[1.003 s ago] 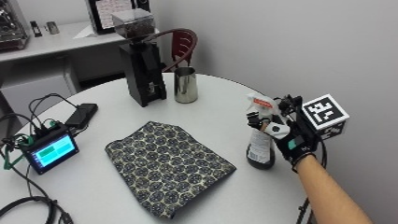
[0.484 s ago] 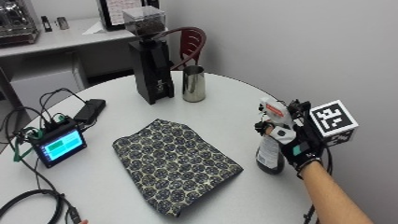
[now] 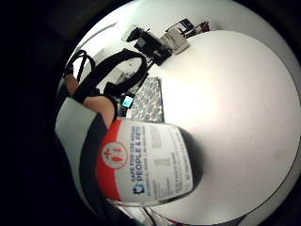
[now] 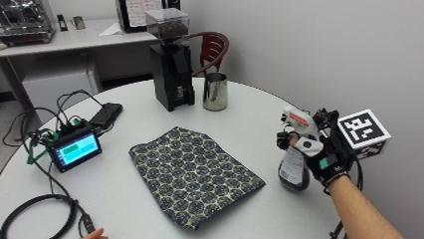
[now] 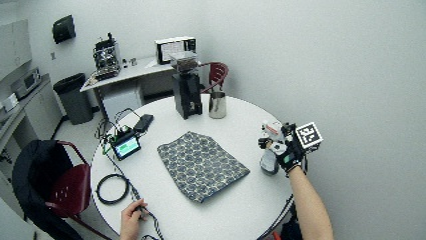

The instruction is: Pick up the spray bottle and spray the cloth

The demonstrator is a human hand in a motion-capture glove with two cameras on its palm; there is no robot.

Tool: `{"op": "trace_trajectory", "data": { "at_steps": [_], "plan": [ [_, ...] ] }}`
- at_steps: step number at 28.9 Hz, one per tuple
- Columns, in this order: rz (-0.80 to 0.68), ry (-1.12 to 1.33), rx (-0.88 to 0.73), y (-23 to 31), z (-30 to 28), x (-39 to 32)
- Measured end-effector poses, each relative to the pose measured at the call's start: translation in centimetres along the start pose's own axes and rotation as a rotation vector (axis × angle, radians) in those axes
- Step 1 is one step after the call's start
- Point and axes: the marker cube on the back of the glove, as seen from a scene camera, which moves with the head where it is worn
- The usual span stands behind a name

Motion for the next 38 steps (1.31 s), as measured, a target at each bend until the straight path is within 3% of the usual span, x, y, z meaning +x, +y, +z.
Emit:
{"op": "trace_trajectory", "data": {
  "at_steps": [9,22,38],
  "plan": [
    [0.024,0.133,-0.074,-1.6,-1.3,-4.5],
    [0.014,0.439,-0.250,-3.5,1.2,-9.9],
    [0.316,0.642,-0.570,0.7,2.9,-0.8]
  ]
}}
